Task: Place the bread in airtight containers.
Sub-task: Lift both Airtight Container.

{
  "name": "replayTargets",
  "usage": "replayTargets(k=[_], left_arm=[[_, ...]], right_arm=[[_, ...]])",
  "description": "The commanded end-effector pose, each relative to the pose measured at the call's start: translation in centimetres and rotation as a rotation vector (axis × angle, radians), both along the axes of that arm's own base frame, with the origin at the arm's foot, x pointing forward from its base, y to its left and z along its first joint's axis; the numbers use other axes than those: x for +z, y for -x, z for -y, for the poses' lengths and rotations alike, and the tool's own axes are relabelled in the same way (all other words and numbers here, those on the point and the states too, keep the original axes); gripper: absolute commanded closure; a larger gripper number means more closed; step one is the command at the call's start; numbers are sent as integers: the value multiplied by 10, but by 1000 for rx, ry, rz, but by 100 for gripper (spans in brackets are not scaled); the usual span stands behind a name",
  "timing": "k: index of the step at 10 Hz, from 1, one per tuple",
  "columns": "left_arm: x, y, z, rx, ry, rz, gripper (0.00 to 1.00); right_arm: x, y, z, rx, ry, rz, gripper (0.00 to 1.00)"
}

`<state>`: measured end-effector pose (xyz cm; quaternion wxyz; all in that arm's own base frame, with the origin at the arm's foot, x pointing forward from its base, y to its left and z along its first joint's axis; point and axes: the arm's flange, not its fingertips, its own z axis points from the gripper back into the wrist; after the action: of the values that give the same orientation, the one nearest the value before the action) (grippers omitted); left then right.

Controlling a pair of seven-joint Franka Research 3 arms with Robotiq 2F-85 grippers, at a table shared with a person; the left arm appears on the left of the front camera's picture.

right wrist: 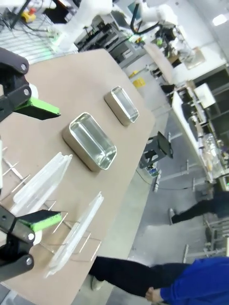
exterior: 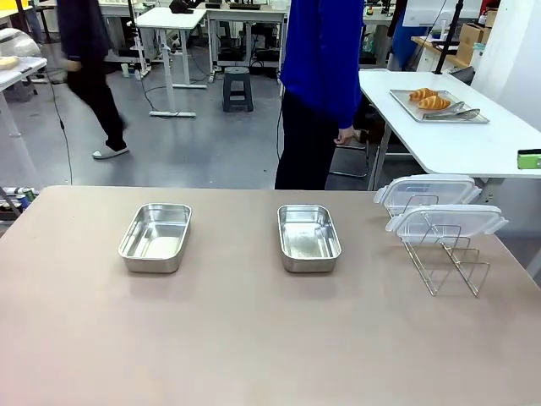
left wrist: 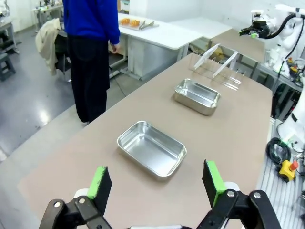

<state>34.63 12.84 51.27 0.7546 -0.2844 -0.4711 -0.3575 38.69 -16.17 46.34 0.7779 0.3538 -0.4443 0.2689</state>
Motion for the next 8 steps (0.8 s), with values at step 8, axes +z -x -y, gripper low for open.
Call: replayTargets(k=[8], left_arm=[[0,-2,0,-8,6,9,0]], right_arm=[[3,3,4,-1,10,37,0]])
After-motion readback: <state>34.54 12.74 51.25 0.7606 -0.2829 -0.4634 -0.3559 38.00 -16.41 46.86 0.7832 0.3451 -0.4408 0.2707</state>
